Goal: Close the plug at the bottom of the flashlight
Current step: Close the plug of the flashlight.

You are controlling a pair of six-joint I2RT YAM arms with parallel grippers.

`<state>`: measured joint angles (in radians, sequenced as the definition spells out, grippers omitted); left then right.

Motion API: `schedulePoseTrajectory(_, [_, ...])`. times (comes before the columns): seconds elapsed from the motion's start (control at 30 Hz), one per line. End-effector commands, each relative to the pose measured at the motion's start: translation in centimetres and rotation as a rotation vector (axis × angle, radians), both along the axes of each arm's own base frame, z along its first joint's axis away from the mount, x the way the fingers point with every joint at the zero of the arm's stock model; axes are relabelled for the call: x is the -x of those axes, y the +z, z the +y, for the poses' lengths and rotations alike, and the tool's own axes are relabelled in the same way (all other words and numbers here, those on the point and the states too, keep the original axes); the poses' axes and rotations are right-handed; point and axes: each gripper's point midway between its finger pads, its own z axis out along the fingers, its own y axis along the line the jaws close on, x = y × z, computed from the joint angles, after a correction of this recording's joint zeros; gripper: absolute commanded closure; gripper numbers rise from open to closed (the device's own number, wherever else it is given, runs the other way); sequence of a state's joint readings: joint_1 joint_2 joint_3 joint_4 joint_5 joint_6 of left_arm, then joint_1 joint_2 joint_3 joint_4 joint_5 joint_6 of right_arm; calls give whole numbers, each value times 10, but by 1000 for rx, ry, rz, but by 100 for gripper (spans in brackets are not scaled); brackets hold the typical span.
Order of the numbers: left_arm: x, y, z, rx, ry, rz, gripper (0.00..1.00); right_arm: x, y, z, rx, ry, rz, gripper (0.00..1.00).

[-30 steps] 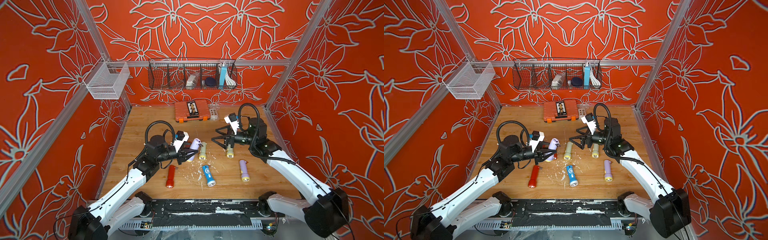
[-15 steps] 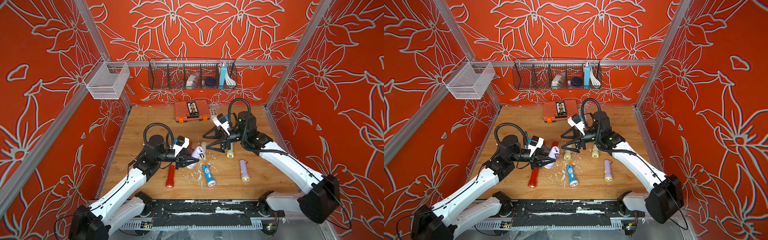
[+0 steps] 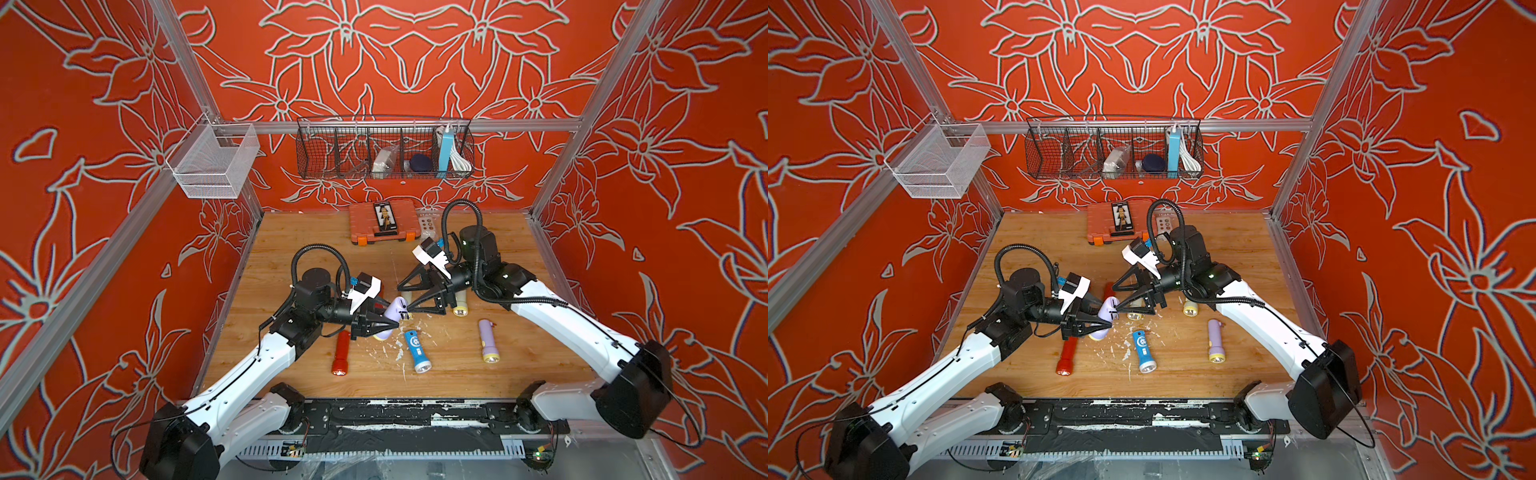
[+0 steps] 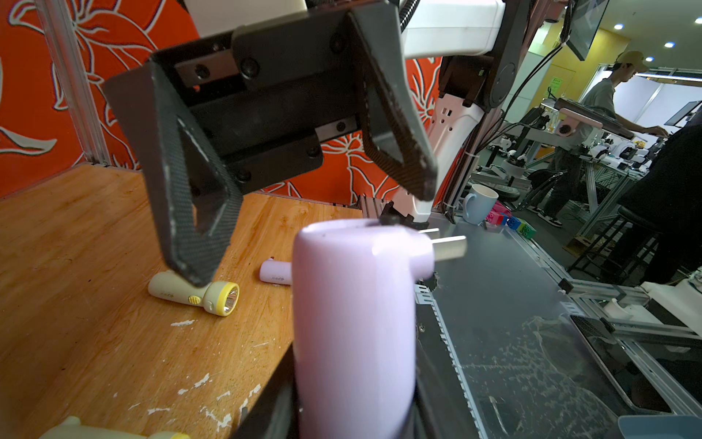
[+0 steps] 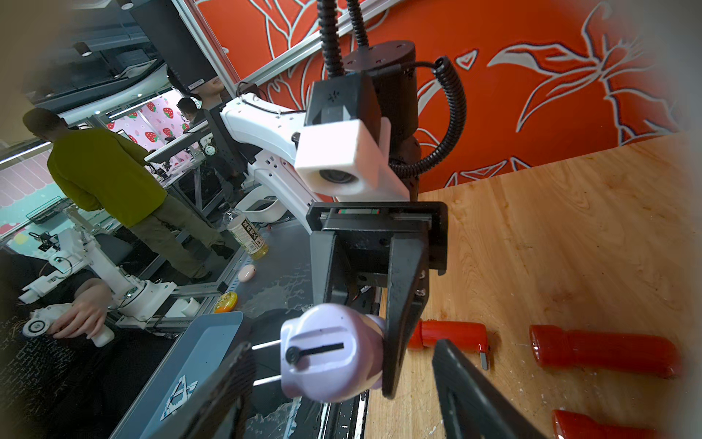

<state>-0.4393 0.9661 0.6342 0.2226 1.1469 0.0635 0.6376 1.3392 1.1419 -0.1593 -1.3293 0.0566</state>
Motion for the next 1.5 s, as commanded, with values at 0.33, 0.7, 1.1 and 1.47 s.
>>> schedulePoseTrajectory(0.33, [2,18,0,26,-22,-61,100,6,4,7,-14,45,-29,35])
schedulePoseTrajectory(0.7, [2,19,0,25,-24,-59,100,9,13,5,-24,51,-57,28])
schedulePoseTrajectory(1.1, [3,21,0,27,-30,-55,100,2,2,12,7,64,-4,37])
schedulePoseTrajectory(1.47, [5,23,0,29,-37,-58,100,5,4,12,-9,104,8,52])
